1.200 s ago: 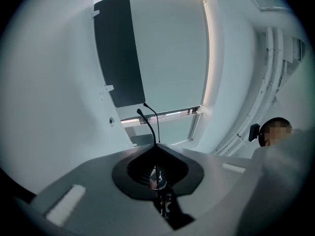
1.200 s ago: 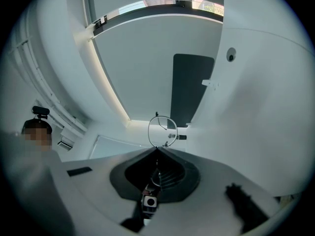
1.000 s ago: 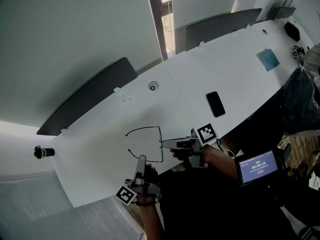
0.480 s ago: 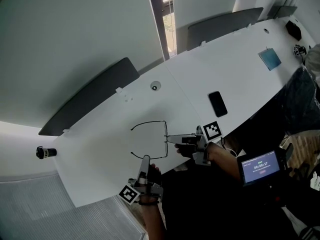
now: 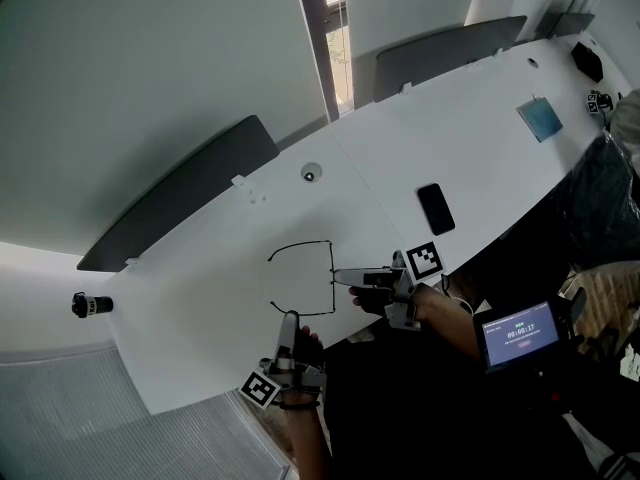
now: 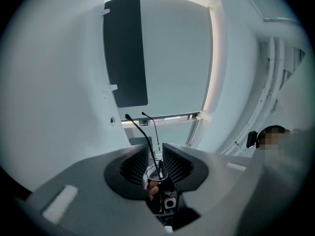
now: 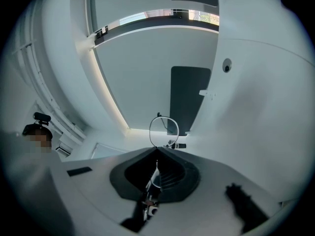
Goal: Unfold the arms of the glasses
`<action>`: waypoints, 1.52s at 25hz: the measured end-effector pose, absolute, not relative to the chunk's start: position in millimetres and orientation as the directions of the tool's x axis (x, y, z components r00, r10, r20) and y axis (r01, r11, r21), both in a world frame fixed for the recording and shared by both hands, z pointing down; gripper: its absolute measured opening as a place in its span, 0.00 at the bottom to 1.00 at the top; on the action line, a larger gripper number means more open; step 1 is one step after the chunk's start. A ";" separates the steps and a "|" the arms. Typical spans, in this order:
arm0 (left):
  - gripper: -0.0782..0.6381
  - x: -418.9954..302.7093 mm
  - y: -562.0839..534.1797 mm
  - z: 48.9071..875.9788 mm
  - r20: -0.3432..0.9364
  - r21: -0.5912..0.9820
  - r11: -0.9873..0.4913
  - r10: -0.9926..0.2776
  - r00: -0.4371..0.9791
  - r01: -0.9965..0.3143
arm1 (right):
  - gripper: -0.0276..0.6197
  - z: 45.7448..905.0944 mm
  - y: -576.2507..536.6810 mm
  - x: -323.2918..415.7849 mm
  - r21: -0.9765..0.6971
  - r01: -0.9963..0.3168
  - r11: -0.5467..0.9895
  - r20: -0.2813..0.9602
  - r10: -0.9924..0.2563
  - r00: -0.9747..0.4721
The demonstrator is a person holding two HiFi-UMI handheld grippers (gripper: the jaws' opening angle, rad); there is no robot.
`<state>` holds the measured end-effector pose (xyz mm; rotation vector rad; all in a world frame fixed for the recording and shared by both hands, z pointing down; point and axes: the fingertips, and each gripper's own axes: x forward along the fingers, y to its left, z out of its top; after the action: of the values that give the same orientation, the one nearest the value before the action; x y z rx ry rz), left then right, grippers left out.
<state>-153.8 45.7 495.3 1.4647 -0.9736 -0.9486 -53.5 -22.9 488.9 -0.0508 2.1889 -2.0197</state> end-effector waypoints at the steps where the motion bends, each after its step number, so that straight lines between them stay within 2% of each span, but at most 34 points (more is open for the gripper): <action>1: 0.26 -155.7 47.5 496.7 -0.047 0.994 -0.077 -0.939 0.341 -0.073 | 0.06 488.5 -22.9 -53.4 -0.993 0.087 0.086 -0.098 -0.133 -0.986; 8: 0.27 -170.4 58.9 499.2 -0.025 0.993 -0.060 -0.950 0.311 -0.106 | 0.06 486.3 -20.0 -54.8 -0.991 0.102 0.086 -0.111 -0.117 -0.987; 20: 0.24 -230.8 86.5 533.4 0.075 0.986 0.053 -0.988 0.135 -0.158 | 0.06 483.6 -15.7 -57.6 -0.988 0.131 0.086 -0.140 -0.103 -0.985; 38: 0.24 -215.9 92.1 564.2 0.117 0.987 0.097 -0.980 0.160 -0.124 | 0.06 476.7 -12.9 -59.1 -0.980 0.159 0.121 -0.170 -0.086 -0.982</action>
<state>-215.9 92.1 564.2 1.2868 -1.2161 -0.9501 -59.1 -12.9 476.7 0.0729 2.2052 -1.9672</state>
